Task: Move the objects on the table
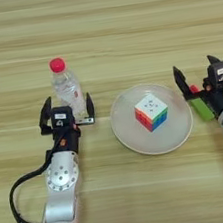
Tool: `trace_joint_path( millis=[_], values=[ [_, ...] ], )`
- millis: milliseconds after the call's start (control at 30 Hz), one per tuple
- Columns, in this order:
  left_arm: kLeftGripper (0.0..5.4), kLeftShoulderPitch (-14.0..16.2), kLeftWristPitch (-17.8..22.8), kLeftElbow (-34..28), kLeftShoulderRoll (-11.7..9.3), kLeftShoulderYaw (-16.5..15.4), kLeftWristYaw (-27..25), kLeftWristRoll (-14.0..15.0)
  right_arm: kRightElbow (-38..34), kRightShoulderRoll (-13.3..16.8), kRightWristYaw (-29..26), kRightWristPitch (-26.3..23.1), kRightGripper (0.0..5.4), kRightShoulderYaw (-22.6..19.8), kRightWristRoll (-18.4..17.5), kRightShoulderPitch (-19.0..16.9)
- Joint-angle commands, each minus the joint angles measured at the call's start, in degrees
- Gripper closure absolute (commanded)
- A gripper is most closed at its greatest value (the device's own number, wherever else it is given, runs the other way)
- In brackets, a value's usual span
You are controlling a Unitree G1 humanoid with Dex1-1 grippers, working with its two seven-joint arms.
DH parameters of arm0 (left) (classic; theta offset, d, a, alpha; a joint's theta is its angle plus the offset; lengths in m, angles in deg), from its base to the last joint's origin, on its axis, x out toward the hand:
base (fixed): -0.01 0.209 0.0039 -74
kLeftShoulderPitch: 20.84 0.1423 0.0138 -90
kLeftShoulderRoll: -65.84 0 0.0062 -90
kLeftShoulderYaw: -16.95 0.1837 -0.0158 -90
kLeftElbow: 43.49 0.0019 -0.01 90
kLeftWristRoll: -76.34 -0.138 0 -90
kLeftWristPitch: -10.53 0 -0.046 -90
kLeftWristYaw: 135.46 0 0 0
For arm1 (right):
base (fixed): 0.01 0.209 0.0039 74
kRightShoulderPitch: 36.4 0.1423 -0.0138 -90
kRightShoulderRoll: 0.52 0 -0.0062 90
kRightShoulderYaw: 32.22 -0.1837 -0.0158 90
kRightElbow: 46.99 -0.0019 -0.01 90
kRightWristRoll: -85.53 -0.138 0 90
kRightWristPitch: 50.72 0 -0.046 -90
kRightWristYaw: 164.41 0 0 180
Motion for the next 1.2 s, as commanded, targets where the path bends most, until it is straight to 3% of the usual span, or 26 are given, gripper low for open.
trace_joint_path(
  millis=[33,500,1200],
  values=[
    [0.0,-0.08,1.05,-1.22,-1.05,-0.6,-1.01,0.77,0.1,-0.6,0.95,0.51,0.02,0.18,0.22,-0.41],
    [0.0,-2.34,2.55,-1.31,-3.52,-2.01,-3.95,2.16,1.31,-2.55,2.71,0.56,0.02,2.32,1.37,-0.33],
    [0.0,-9.02,3.47,4.12,-3.59,-2.23,-5.48,2.99,3.07,-3.52,3.06,1.0,0.02,2.98,1.65,0.33]
  ],
)
